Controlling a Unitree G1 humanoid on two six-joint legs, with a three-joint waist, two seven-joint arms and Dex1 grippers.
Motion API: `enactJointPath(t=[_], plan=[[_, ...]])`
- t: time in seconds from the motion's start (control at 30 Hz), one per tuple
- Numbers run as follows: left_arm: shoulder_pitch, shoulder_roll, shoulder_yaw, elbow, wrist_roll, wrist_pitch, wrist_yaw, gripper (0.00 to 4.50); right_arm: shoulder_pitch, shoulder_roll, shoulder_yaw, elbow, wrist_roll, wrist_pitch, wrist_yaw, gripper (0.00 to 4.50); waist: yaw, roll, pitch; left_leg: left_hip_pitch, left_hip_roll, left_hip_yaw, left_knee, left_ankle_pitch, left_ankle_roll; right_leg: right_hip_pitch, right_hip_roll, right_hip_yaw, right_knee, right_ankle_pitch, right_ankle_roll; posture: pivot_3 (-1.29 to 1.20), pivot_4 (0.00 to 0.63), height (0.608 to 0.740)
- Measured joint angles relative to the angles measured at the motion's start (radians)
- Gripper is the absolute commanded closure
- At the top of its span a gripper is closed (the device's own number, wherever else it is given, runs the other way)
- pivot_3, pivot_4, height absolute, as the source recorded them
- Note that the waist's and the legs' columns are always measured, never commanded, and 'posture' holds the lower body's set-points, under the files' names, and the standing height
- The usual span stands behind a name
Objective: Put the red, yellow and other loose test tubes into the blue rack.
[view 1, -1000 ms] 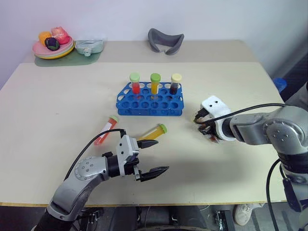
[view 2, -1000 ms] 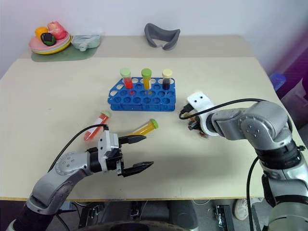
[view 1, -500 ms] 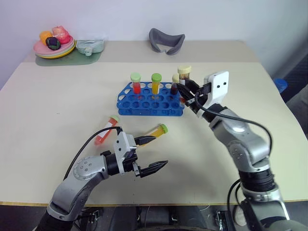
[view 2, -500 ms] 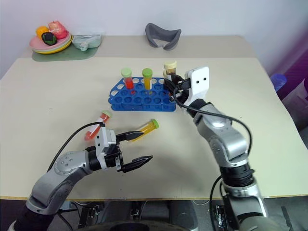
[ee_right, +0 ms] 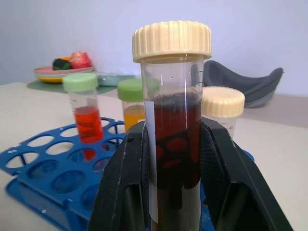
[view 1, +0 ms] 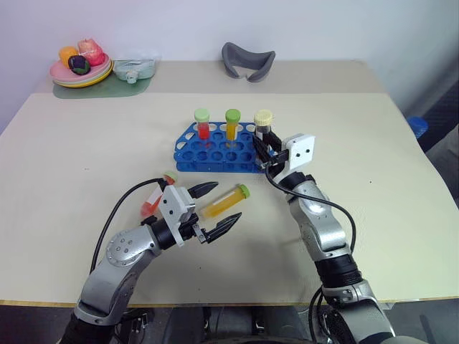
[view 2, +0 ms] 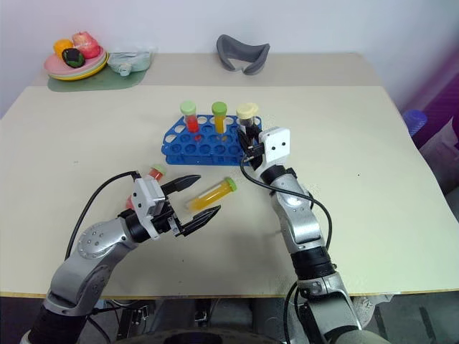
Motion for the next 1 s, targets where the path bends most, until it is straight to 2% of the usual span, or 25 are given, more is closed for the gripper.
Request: enactJointPath(t=[0.3,0.97,1.0], plan=[[-0.01,0.006,0.0,-0.015,-0.003,0.036,0.018,0.0,-0.044,0.035,-0.042,0.118,-0.021,-0.097,0.017,3.69,-0.001,0.0,0.0,0.0,0.0,0.0,0.0,0.0,-0.001,0.0,0.0,0.0,0.001,0.0,0.0,0.0,0.15,0.735],[-0.026,-0.002,0.024,-0.018,-0.002,0.039,0.041,0.0,-0.044,0.09,-0.08,0.209,-0.01,-0.166,0.087,3.69,-0.003,0.0,0.0,0.001,0.0,0.0,0.0,0.001,-0.001,0.0,0.0,0.0,0.002,0.0,0.0,0.0,0.15,0.735],[-0.026,-0.004,0.024,-0.018,-0.002,0.039,0.042,0.0,-0.044,0.091,-0.083,0.209,-0.003,-0.165,0.094,2.66,-0.003,0.0,0.0,0.001,0.0,0.0,0.0,0.001,-0.001,0.0,0.0,0.0,0.002,0.0,0.0,0.0,0.15,0.735]])
